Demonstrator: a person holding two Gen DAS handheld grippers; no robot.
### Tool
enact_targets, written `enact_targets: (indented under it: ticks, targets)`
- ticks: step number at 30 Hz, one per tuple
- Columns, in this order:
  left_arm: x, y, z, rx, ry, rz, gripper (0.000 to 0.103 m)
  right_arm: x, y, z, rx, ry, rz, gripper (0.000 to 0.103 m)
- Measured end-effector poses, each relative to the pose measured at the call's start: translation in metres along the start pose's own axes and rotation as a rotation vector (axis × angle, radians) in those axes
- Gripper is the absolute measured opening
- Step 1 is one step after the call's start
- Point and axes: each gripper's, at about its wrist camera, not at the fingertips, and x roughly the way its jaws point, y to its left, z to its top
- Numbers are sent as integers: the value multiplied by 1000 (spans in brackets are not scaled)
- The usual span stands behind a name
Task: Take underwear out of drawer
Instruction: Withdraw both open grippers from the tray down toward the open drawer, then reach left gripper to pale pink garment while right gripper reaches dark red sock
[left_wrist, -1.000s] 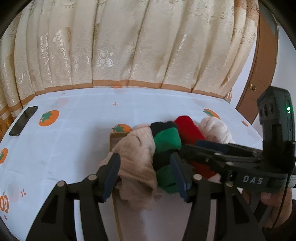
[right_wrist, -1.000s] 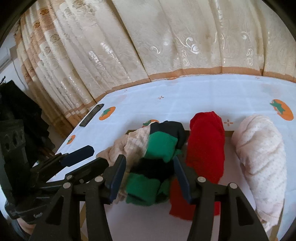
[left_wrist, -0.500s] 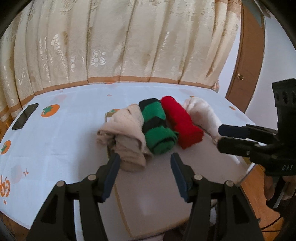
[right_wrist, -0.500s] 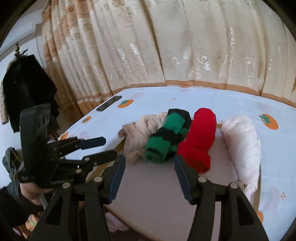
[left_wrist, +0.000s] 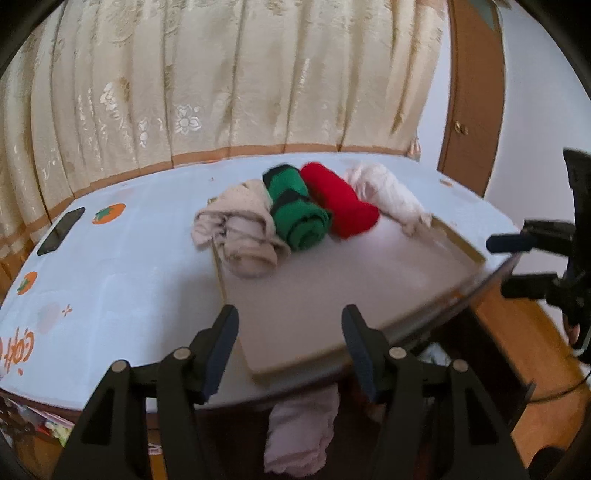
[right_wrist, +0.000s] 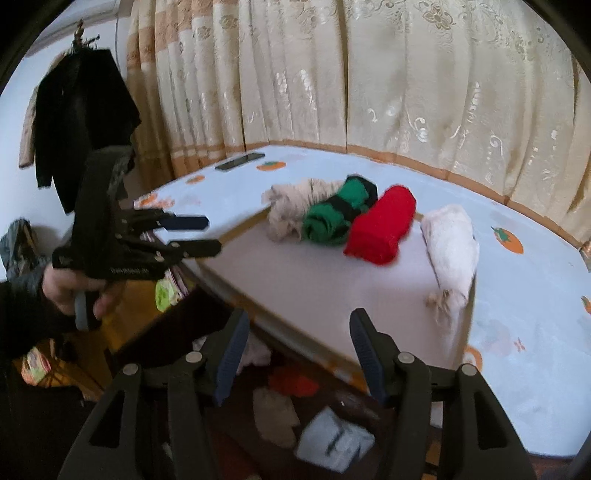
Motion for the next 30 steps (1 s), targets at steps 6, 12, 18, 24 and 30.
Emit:
enact_targets:
  ticks: [6, 12, 18, 24, 30]
  targets:
    - [-3, -13, -30, 92, 50, 26, 61, 9, 10, -34, -49, 67, 15, 59]
    - [-3, -20, -46, 130, 86, 11, 63, 28, 27, -59, -143, 155, 46, 59]
    - [13, -23, -64, 152, 161, 1, 63, 38, 43, -71, -248, 206, 90, 59]
    - [40, -25, -82, 166, 267, -14, 63, 51, 46, -79, -292, 248, 106, 59]
    - [65, -31, -96, 200, 354, -19, 63, 61, 52, -91, -337, 279, 114, 59]
